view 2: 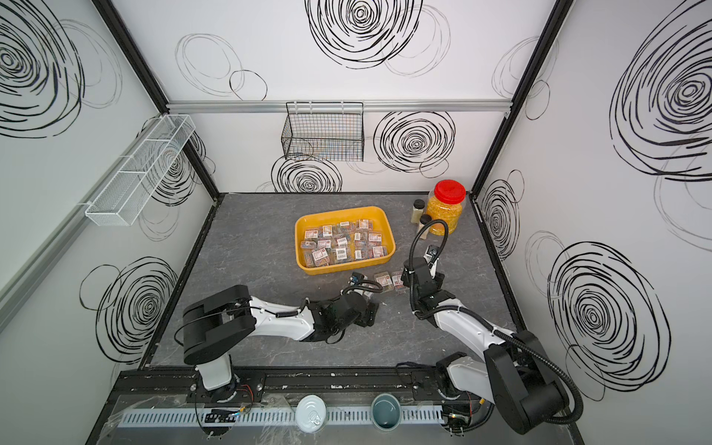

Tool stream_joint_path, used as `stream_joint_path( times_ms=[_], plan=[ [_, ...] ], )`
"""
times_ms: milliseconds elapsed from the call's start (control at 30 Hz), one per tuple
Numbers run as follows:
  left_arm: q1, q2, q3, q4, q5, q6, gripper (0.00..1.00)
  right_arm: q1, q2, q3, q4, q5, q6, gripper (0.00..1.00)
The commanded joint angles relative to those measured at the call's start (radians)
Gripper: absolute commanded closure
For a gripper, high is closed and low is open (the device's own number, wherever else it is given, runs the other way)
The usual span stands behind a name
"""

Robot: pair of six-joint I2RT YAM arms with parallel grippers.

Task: Take the paper clips out of the storage box
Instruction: Adjust the boxed paper clips at the center of the board.

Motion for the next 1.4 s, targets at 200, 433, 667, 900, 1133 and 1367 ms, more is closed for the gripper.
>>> stream_joint_path(
  times_ms=[200,433,667,900,1133,1367],
  plan=[
    [-0.006,0.066,0.028,0.073,-0.041,-0.042,0.19,0.004,-0.031,-0.013,-0.002,0.019,-0.004,0.2],
    [0.0,0.12,0.09,0.087,-0.003,-0.041,0.19,0.005,-0.026,-0.009,-0.002,0.018,-0.003,0.2],
    [0.003,0.163,0.16,0.079,0.016,-0.033,0.19,0.005,-0.03,-0.012,0.0,0.02,-0.003,0.2],
    [-0.004,0.158,0.173,0.091,0.048,-0.036,0.19,0.005,-0.032,-0.014,0.001,0.018,-0.002,0.2],
    [-0.049,-0.029,0.098,0.053,-0.003,-0.05,0.19,0.005,-0.037,-0.016,0.001,0.016,-0.003,0.2],
    [-0.135,-0.344,0.185,-0.449,-0.431,-0.267,0.17,-0.012,-0.106,-0.024,-0.028,-0.038,-0.004,0.19]
  ],
)
